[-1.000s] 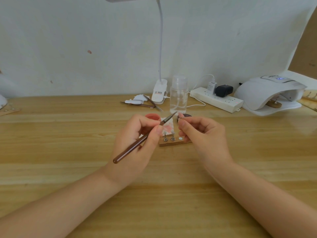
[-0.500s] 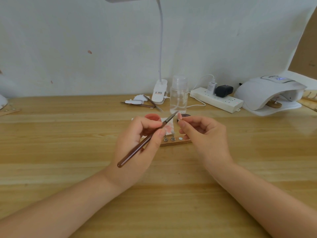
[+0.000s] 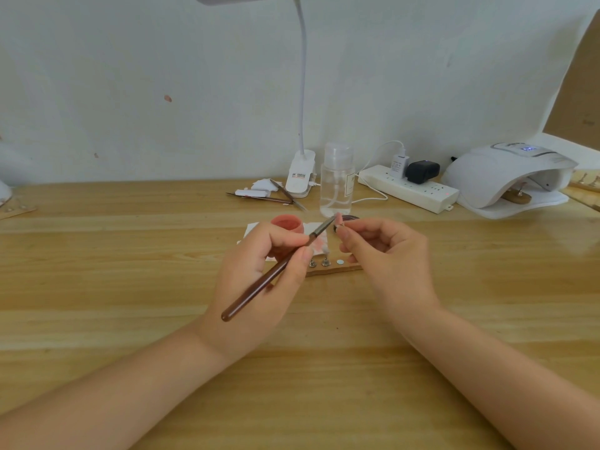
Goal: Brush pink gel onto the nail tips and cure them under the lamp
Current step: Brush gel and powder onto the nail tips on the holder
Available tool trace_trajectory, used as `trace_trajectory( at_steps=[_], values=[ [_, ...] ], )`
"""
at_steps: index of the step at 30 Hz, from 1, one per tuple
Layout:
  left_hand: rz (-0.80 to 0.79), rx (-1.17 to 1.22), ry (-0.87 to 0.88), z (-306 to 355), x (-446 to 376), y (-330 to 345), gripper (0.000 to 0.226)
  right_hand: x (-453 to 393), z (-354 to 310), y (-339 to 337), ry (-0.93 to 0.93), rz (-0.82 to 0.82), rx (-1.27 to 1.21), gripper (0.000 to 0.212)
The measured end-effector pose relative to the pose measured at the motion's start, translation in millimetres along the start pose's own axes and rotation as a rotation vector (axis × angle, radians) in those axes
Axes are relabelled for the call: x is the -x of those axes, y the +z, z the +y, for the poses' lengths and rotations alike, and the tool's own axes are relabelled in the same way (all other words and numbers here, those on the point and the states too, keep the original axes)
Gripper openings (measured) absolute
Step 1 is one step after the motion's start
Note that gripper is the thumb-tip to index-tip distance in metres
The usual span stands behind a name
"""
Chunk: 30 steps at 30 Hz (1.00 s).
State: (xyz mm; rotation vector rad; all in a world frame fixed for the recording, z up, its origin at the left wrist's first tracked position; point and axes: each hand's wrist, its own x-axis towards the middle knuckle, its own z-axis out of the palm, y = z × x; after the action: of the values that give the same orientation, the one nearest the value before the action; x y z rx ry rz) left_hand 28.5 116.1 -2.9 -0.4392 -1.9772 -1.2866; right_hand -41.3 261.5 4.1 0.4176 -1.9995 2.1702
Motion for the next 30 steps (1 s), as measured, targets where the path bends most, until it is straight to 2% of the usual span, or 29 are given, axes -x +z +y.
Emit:
trace_trajectory(
  at_steps=[6,12,17,20,27,30],
  values=[
    [-0.026,-0.063,0.097,1.2,1.5,-4.6,0.009,-0.4,-0.3,-1.8,-0.003,0.000,0.029,0.008],
    [-0.002,-0.034,0.001,3.2,-0.7,-0.1,0.016,-0.9,3.2,-1.3,-0.031,0.001,0.077,0.008],
    [-0.065,-0.101,0.108,4.0,1.6,-4.3,0.008,-3.8,6.7,-3.1,-0.041,0.000,0.078,0.009],
    [-0.023,-0.069,0.121,4.4,1.6,-6.4,0.008,-5.5,7.2,-4.4,-0.052,0.011,0.023,0.011],
    [0.116,0.169,-0.087,2.6,-0.2,-4.2,0.002,-3.1,-0.5,-4.1,-0.169,-0.059,-0.071,0.006],
    [0.183,0.229,-0.143,0.9,-2.9,-3.1,0.009,-1.1,0.4,-3.3,-0.179,-0.075,-0.074,0.006]
  ],
)
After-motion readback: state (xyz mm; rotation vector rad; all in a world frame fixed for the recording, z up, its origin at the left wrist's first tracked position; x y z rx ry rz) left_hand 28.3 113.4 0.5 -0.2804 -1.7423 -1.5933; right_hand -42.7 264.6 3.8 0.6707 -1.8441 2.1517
